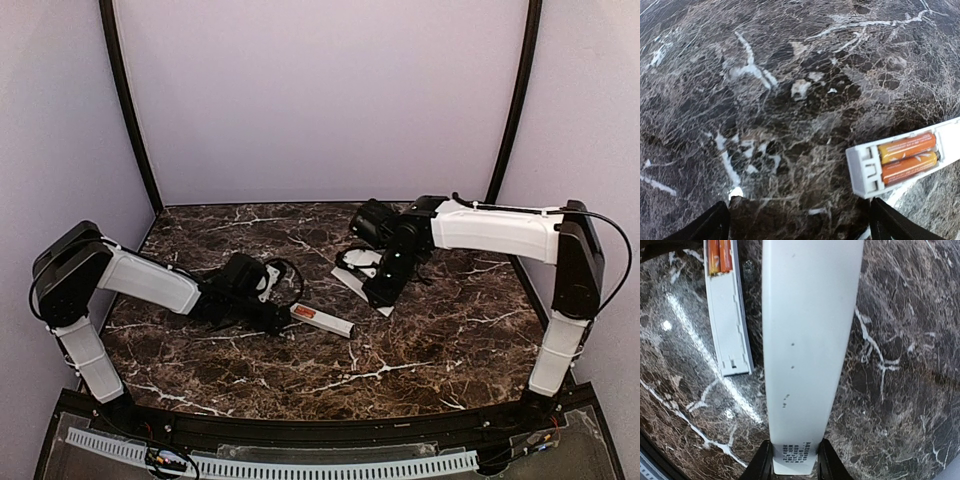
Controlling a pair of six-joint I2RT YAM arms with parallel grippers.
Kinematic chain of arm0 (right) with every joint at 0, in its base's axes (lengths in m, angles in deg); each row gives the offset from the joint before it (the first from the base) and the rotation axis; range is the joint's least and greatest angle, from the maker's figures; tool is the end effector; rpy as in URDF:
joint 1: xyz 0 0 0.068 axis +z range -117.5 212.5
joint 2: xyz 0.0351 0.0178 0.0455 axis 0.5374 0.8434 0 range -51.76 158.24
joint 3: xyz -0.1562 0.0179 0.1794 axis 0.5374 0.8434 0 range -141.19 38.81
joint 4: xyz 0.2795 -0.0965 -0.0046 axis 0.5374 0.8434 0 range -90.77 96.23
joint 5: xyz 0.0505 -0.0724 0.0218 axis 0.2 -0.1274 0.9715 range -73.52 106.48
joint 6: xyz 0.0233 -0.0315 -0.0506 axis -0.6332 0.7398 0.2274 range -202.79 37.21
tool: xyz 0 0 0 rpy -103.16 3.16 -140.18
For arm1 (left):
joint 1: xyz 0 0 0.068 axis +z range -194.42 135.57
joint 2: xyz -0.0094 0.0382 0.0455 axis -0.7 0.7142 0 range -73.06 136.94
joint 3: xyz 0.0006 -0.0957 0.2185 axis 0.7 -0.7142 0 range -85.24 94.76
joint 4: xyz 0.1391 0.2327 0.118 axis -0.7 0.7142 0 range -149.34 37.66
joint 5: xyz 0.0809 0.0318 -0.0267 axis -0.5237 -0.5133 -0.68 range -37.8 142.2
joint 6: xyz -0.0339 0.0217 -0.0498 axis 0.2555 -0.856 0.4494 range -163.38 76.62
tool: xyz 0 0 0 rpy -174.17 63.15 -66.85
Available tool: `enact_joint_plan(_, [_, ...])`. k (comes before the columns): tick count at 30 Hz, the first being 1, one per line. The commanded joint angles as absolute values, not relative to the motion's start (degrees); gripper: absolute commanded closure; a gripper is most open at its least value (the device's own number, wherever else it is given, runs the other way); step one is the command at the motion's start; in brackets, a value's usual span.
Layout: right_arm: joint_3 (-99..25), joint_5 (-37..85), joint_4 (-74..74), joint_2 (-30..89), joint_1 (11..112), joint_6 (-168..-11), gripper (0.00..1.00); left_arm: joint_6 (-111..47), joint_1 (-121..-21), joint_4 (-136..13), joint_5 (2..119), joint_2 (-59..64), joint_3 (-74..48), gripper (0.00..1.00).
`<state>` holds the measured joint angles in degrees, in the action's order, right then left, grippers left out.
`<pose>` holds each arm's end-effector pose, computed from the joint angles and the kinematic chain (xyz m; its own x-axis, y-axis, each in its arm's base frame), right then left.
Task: Load the batteries into the remote control
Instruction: Adjust the remote control without the battery cover at the center of the board, then load the battery cover onto the remote control without the battery cover.
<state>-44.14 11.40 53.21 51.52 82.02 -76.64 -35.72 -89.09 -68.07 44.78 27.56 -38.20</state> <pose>0.2569 0.2941 0.1755 -0.5419 -0.7993 -0.2597 -0.8048 0.5826 -0.1138 0.2639 -0.2518 0.0605 -0.5813 0.3887 -0.7148 0.5594 0.8289 -0.0042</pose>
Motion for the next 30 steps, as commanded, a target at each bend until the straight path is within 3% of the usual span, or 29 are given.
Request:
enact_joint_plan(1, [-49.6, 16.1, 50.7, 55.6, 82.1, -74.4, 0.86, -30.7, -87.4, -68.8, 46.6, 20.8, -42.0, 0.02])
enact_joint_plan(14, [-60.2, 19.2, 52.7, 67.0, 87.1, -70.7, 0.84, -23.1, -82.6, -72.2, 47.6, 6.5, -52.6, 0.02])
enact_joint_plan(30, [-66.0, 18.6, 57.0, 73.9, 88.6, -69.7, 0.83, -21.8, -81.5, -73.0, 47.6, 3.5, -55.2, 0.0])
